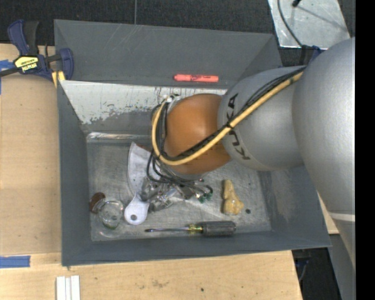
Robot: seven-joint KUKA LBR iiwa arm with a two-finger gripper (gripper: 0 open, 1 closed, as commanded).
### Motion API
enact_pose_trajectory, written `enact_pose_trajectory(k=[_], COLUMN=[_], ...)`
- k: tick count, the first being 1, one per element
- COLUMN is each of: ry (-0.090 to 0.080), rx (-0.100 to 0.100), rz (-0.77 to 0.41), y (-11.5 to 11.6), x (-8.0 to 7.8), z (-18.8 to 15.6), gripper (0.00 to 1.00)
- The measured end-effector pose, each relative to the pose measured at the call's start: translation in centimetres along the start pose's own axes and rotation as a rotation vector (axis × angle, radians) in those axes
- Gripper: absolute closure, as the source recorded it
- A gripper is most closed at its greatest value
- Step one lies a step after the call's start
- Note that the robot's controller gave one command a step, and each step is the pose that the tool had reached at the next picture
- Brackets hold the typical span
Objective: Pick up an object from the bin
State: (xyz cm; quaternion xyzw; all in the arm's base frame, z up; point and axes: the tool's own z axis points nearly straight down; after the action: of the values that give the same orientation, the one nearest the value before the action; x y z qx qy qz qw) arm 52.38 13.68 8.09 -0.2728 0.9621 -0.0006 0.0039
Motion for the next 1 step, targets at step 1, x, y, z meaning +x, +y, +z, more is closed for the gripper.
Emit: enact_pose_trajectory(k=[1], ry=[0.012], rx=[-0.005], rz=[-0.014], y=[0.70], x=[0.32], z=[-4.36], gripper=[1.00])
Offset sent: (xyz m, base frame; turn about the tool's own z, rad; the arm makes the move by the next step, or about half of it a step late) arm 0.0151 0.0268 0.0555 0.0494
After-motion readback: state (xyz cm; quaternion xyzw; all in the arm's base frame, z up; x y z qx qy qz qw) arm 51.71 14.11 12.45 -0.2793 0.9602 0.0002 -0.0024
